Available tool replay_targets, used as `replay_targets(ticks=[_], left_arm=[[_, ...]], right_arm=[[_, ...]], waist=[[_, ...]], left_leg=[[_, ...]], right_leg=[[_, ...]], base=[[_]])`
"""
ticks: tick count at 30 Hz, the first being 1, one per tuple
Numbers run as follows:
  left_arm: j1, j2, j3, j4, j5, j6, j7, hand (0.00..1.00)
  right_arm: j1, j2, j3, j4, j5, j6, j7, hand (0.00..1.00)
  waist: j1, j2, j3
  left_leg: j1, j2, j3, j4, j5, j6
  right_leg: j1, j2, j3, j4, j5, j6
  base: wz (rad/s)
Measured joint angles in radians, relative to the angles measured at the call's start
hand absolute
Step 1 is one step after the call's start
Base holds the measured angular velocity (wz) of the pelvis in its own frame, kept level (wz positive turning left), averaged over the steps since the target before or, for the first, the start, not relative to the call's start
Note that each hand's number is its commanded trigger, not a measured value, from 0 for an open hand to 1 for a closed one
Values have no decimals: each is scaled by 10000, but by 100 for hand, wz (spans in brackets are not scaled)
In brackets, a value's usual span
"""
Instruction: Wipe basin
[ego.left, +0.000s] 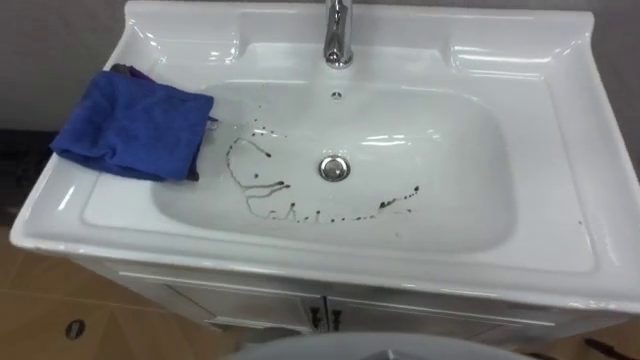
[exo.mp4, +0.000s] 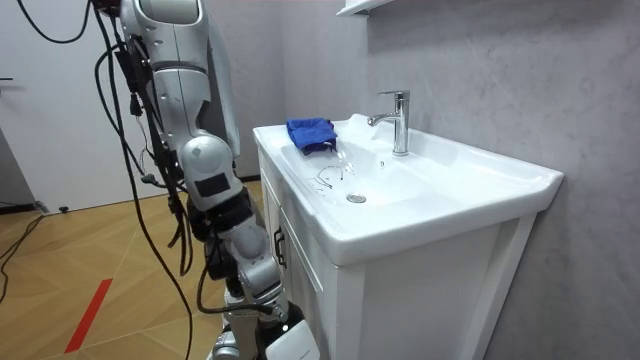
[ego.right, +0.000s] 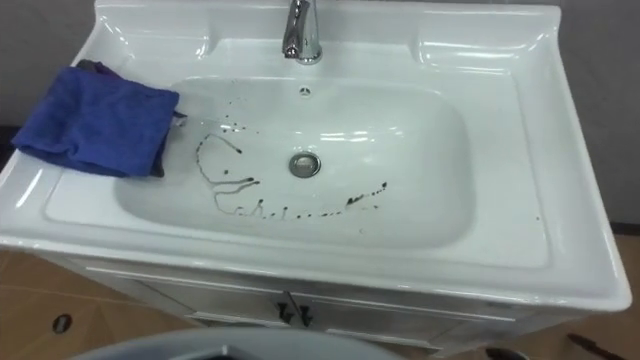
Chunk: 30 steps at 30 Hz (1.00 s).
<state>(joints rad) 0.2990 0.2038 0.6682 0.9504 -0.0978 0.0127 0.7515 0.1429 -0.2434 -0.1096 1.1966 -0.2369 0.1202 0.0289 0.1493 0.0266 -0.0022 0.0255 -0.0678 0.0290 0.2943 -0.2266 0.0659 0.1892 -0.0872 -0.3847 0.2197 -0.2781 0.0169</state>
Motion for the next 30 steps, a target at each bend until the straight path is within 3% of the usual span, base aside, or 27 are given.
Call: replay_targets(ticks=[2,3,4,9,11,17,21,30], left_arm=[[3,209,68,-741,5,-433,826,0],[-47,258,82,-929,6,-509,1009,0],[-26,272,199,-1548,3,-581,1333,0],[-28,468,478,-4208,37,-868,2288,0],[-80,558,666,-5585,419,-920,2681,0],[-288,683,792,-7749,1385,-1155,3150,0],[-421,968,791,-8063,1610,-1483,3294,0],[-463,975,523,-8146,1902,-1502,3271,0]], right_arm=[[64,0,1,-48,180,-125,-65,0],[83,-2,1,-51,267,-151,-78,0],[196,-4,1,-157,365,-203,-88,0],[477,-106,5,-368,318,-332,-51,0],[556,-154,-12,-408,361,-341,-38,0],[783,-162,-10,-796,345,-386,-66,0],[832,-177,0,-849,370,-607,-28,0],[937,-176,112,-891,455,-775,181,0]], waist=[[182,43,-20],[217,50,-27],[275,129,-104],[579,189,-145],[665,258,-143],[492,428,-78],[309,481,-62],[-206,517,-55]], left_leg=[[-3,14,-18,-40,39,-52],[-12,20,-20,-54,51,-65],[-64,22,-21,-97,104,-85],[-209,24,-83,-102,177,-112],[-199,25,-100,-121,174,-115],[-116,25,-121,-200,176,-116],[-129,32,-91,-202,179,-119],[-117,22,-53,-226,175,-113]], right_leg=[[-21,23,14,-4,-30,-47],[-40,28,13,-1,-34,-55],[-120,31,6,14,-41,-69],[-321,42,3,55,-52,-99],[-322,54,34,40,-48,-105],[-323,27,3,225,-48,-103],[-391,17,21,221,-57,-109],[-507,149,615,226,-74,-136]], base=[[0],[0],[0],[-1],[-2],[0],[-4],[-9]])
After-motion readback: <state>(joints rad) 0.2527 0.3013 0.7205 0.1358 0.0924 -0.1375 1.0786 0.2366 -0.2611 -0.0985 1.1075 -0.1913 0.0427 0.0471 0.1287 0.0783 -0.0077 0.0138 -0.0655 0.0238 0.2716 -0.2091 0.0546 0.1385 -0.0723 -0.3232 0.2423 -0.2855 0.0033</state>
